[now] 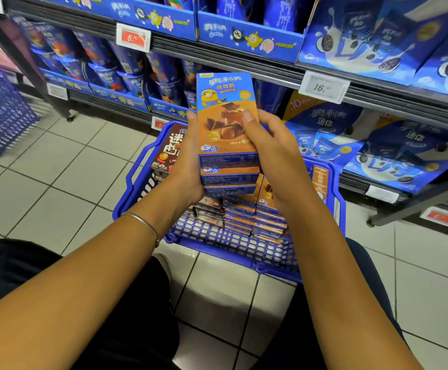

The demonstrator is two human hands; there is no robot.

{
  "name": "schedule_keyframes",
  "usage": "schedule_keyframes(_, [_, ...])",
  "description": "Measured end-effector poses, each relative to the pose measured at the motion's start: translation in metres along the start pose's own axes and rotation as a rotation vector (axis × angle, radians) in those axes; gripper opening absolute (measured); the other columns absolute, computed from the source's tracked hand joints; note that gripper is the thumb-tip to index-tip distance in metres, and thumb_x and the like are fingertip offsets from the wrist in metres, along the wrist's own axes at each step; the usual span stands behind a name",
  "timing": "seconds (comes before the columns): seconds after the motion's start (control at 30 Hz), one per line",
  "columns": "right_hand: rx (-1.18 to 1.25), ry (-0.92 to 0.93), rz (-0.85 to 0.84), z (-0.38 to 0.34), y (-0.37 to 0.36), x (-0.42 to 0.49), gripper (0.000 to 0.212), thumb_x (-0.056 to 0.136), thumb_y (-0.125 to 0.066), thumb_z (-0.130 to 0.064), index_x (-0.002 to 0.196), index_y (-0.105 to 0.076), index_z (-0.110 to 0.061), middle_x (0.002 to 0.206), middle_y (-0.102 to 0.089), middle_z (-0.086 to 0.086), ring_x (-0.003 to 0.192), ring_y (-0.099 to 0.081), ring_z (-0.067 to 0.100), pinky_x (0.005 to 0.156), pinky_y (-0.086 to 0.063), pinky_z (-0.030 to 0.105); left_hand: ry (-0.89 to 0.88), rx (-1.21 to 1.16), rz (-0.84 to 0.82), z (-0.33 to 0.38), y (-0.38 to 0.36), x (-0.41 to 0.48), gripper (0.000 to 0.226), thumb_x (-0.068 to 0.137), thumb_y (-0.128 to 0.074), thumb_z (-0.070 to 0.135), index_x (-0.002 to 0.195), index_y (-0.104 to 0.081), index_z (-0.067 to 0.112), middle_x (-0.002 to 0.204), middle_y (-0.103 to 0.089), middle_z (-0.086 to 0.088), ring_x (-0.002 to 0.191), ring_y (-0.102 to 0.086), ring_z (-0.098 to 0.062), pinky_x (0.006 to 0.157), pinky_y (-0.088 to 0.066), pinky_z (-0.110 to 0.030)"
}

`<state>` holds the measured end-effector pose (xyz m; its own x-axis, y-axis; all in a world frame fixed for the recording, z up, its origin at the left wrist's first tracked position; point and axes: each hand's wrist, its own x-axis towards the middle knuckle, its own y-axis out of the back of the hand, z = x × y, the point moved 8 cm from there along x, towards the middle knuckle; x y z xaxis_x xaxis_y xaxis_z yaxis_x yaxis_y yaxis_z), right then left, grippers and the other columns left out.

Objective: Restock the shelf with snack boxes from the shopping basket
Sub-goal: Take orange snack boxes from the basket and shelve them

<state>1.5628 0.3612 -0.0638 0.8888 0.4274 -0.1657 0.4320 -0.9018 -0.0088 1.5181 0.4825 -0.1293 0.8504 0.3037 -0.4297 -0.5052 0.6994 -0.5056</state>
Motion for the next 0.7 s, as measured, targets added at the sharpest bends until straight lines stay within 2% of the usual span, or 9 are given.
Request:
schedule_keyframes(0.07, [-0.003,0.004,0.017,-0.002,0.004,0.0,0.05,0.09,-0.062,-0.054,0.132,-0.061,-0.027,0.113,-0.075,-0.007,0.104,-0.072,0.013,0.099,-0.055,0.05,0.016,-0.025,-0.014,-0.001,0.0,0.002,0.081,0.106,-0.026,0.071,0.09,-0.088,0.022,0.103,-0.082,-0.009,0.088,-0.08,-0.03,0.067,-0.065,-0.041])
schedule_keyframes(0.23, [0.015,0.011,0.052,-0.002,0.01,0.001,0.054,0.085,-0.061,-0.058,0.13,-0.062,-0.029,0.115,-0.074,-0.004,0.107,-0.071,0.014,0.099,-0.055,0.05,0.02,-0.036,-0.014,-0.004,-0.003,0.005,0.073,0.108,-0.032,0.065,0.089,-0.087,0.021,0.102,-0.082,-0.009,0.086,-0.08,-0.03,0.068,-0.065,-0.041])
schedule_keyframes(0.33, [0.034,0.006,0.042,0.003,0.007,0.002,0.049,0.084,-0.064,-0.056,0.128,-0.061,-0.035,0.123,-0.071,-0.003,0.115,-0.068,0.018,0.1,-0.053,0.052,0.021,0.004,-0.015,-0.003,-0.009,0.003,0.076,0.104,-0.026,0.074,0.112,-0.081,0.021,0.112,-0.08,-0.011,0.097,-0.079,-0.032,0.073,-0.066,-0.044])
schedule_keyframes(0.43, [0.068,0.031,0.044,0.006,0.006,0.004,0.044,0.087,-0.066,-0.047,0.129,-0.06,-0.034,0.119,-0.073,-0.006,0.11,-0.071,0.018,0.1,-0.054,0.052,0.037,0.09,-0.017,-0.003,-0.016,0.0,0.088,0.096,-0.021,0.084,0.133,-0.07,0.021,0.125,-0.076,-0.012,0.113,-0.075,-0.034,0.095,-0.061,-0.052])
schedule_keyframes(0.53, [0.1,0.073,0.073,0.007,0.008,0.004,0.039,0.09,-0.065,-0.039,0.129,-0.061,-0.031,0.115,-0.075,-0.006,0.105,-0.073,0.016,0.099,-0.055,0.054,0.064,0.169,0.013,0.0,-0.014,0.0,0.09,0.093,-0.024,0.087,0.136,-0.069,0.022,0.126,-0.076,-0.013,0.116,-0.073,-0.036,0.106,-0.054,-0.058])
schedule_keyframes(0.7, [0.092,0.108,0.112,0.014,0.013,0.002,0.039,0.091,-0.063,-0.036,0.13,-0.06,-0.032,0.116,-0.074,-0.007,0.106,-0.072,0.015,0.098,-0.055,0.054,0.074,0.272,0.041,0.007,-0.01,0.002,0.089,0.09,-0.029,0.089,0.134,-0.071,0.024,0.127,-0.075,-0.013,0.117,-0.073,-0.037,0.107,-0.051,-0.064])
